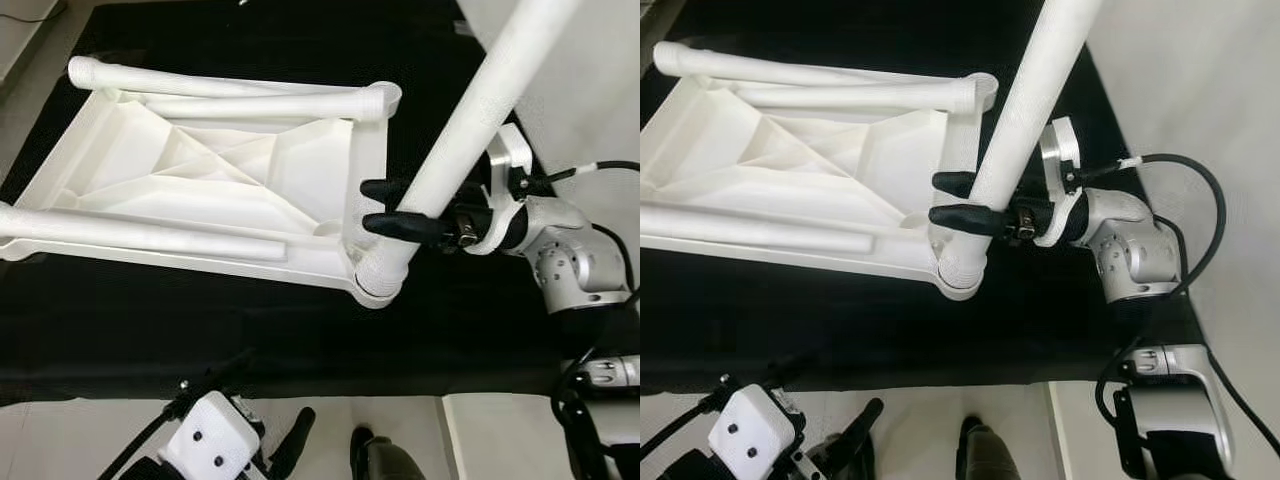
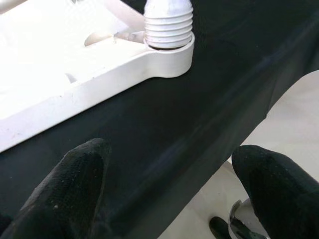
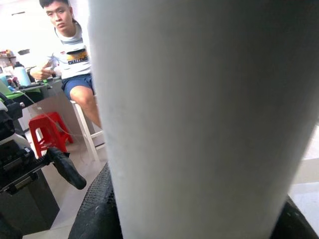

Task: Building children table

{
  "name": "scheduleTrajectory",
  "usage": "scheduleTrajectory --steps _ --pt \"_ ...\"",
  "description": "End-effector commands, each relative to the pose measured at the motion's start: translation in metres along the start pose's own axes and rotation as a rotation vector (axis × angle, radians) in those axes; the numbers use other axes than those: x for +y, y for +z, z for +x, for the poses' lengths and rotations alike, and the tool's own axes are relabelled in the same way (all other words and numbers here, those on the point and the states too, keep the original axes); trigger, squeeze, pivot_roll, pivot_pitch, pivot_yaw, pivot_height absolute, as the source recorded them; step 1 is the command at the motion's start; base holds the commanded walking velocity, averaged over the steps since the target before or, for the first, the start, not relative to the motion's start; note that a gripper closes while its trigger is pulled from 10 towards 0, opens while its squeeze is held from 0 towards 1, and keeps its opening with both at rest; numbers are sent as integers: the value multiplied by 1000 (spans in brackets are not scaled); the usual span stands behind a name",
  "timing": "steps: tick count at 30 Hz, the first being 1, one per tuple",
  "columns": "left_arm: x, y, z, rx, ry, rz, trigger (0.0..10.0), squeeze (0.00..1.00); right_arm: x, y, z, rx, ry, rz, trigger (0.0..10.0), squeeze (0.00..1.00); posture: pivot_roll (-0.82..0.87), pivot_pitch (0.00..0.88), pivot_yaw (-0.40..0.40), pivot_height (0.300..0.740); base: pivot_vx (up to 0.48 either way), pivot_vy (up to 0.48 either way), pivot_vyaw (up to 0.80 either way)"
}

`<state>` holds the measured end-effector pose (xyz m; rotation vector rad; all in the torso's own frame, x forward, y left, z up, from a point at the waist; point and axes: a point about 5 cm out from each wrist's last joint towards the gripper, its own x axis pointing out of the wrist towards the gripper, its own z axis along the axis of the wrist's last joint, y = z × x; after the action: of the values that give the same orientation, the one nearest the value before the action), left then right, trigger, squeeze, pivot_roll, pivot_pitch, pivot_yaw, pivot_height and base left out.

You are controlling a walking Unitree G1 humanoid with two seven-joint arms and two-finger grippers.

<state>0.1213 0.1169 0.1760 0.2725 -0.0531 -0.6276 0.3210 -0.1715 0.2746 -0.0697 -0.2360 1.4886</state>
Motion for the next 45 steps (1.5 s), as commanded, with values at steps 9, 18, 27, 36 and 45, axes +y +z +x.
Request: scheduleTrajectory --steps 9,18,27,36,45 --pt "-6 -1 0 -2 -3 28 10000 0 11 -18 6 151 83 -6 10000 0 -71 368 -13 740 0 0 0" --pt "-6 0 1 -14 2 37 10000 0 12 -26 10 288 131 -51 10000 0 -78 370 -25 740 0 0 0" --pt "-7 1 3 -23 9 42 10000 0 8 -24 15 341 148 -75 10000 0 -84 374 -36 740 0 0 0" --pt "-8 1 3 -27 12 45 10000 0 3 -29 17 322 24 -52 10000 0 -88 375 -41 740 0 0 0" --pt "-8 0 3 -28 12 49 10000 0 10 -37 11 306 -237 -44 10000 0 -99 376 -41 740 0 0 0"
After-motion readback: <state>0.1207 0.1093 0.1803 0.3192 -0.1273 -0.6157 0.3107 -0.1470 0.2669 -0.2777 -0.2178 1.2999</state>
